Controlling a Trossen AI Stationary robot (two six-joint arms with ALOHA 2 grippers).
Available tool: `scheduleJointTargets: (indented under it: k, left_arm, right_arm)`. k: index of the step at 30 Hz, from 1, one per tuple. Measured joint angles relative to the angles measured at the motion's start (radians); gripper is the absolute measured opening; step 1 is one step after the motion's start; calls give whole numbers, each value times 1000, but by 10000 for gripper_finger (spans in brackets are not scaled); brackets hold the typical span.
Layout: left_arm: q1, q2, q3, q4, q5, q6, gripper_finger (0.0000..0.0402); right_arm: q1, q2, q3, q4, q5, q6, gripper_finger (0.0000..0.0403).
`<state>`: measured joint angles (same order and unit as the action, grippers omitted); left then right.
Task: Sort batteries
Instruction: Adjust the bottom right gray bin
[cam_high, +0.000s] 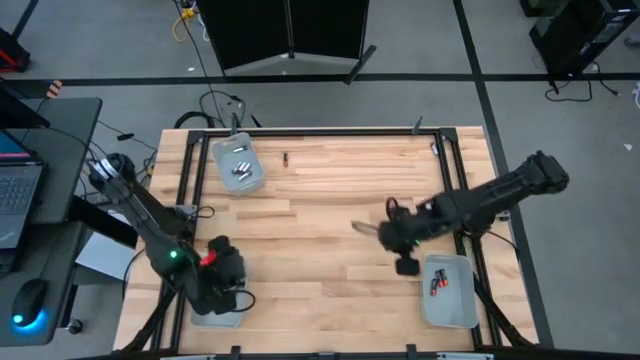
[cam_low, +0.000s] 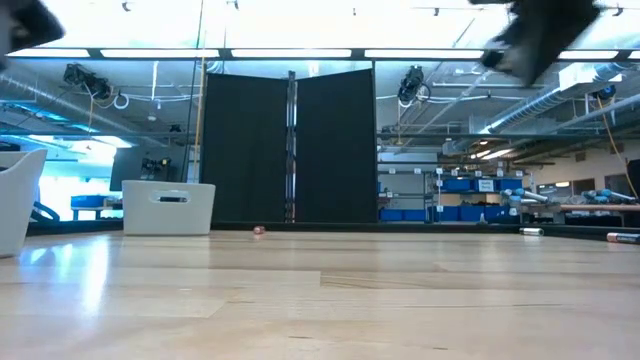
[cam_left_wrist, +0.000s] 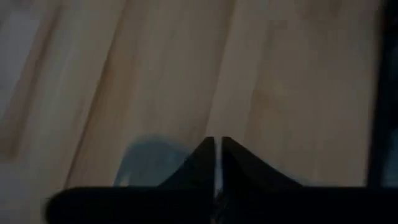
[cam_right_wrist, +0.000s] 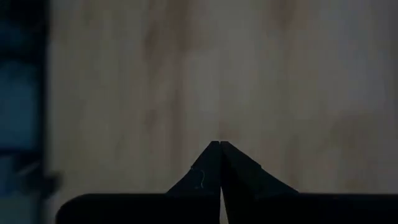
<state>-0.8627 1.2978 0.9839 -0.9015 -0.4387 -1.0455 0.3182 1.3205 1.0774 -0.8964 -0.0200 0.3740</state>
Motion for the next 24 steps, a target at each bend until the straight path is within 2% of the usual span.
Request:
scheduleJointTargets:
  k: [2, 4, 8, 12, 18, 21, 24]
  left_arm:
    - [24, -38, -26, 93, -32, 58, 9]
    - [61, -67, -48, 176, -42, 128, 9]
    - [155, -97, -83, 297, -45, 287, 8]
    - [257, -96, -106, 389, -13, 432, 6]
    - [402, -94, -139, 534, 19, 610, 5]
    - [479, -95, -165, 616, 73, 687, 5]
    - [555, -95, -194, 675, 133, 733, 4]
  right_arm:
    - [80, 0, 5, -58, -46, 131, 11]
    - [166, 1, 5, -121, -78, 267, 12]
    - [322, 2, -15, -209, -83, 527, 12]
    - [419, 2, -89, -216, -82, 726, 11]
    - [485, 3, -218, -103, -49, 864, 11]
    - [491, 3, -273, -6, 11, 878, 11]
    - [484, 3, -316, 60, 28, 885, 11]
